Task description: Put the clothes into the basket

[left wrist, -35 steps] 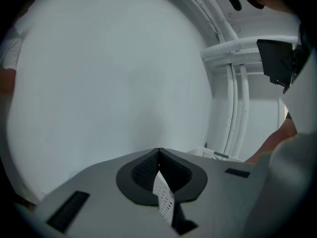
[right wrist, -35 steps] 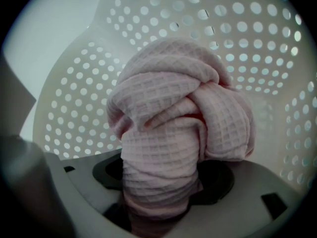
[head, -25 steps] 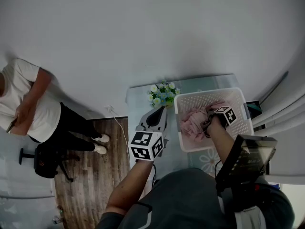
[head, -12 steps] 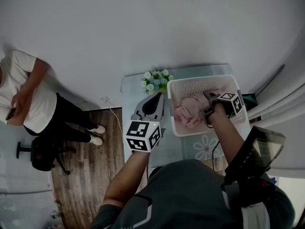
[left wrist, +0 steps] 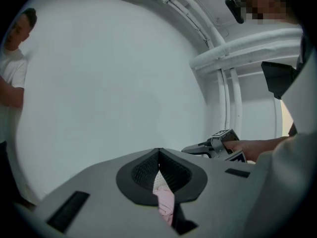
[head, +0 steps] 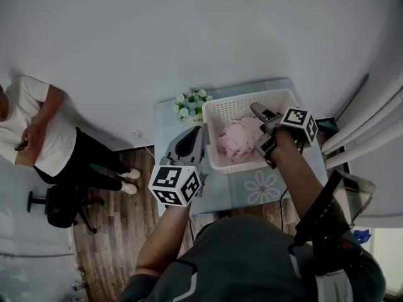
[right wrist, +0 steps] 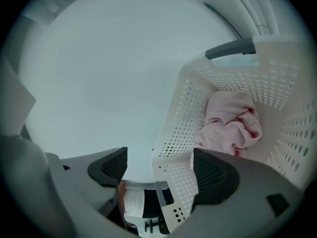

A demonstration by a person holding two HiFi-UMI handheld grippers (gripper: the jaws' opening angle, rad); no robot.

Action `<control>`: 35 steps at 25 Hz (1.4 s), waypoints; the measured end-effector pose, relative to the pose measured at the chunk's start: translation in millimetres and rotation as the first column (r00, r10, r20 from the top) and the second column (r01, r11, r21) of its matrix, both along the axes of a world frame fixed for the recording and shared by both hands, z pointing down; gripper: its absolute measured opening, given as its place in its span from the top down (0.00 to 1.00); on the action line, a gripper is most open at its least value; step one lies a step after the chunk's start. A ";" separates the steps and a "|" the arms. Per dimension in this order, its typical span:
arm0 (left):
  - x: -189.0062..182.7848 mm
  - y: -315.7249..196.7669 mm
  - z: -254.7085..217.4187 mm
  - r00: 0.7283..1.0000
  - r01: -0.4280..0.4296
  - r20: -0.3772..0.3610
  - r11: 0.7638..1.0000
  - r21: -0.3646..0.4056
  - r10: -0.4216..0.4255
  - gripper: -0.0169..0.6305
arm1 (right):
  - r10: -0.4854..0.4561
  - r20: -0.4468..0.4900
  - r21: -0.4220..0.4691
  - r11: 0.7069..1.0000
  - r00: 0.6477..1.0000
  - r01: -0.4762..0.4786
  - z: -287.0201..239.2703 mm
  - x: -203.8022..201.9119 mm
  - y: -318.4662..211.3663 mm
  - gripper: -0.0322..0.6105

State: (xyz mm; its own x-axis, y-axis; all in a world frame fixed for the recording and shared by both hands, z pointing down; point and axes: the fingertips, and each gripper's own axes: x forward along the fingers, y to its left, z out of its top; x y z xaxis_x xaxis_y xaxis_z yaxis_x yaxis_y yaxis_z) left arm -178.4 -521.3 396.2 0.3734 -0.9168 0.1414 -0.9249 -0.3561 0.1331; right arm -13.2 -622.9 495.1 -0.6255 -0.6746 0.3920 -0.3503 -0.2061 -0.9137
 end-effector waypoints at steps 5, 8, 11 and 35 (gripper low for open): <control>15.9 24.0 -5.7 1.000 0.011 0.007 1.000 0.005 -0.011 0.96 | -0.078 -0.027 0.166 0.983 0.997 0.081 -34.1 12.0 20.5 0.30; 22.4 44.3 -3.8 1.000 0.025 0.010 1.000 -0.006 -0.025 0.96 | -0.155 -0.051 0.291 0.943 0.987 0.163 -59.8 14.5 43.7 0.30; 25.2 60.3 -2.7 0.999 0.043 0.013 0.999 -0.020 -0.043 0.96 | -0.224 -0.123 0.398 0.881 0.967 0.255 -81.0 16.7 65.4 0.30; 32.0 100.4 -35.7 1.000 0.012 0.017 0.998 0.058 -0.013 0.96 | 0.092 -0.589 0.710 0.534 0.803 0.459 -163.5 54.8 143.8 0.89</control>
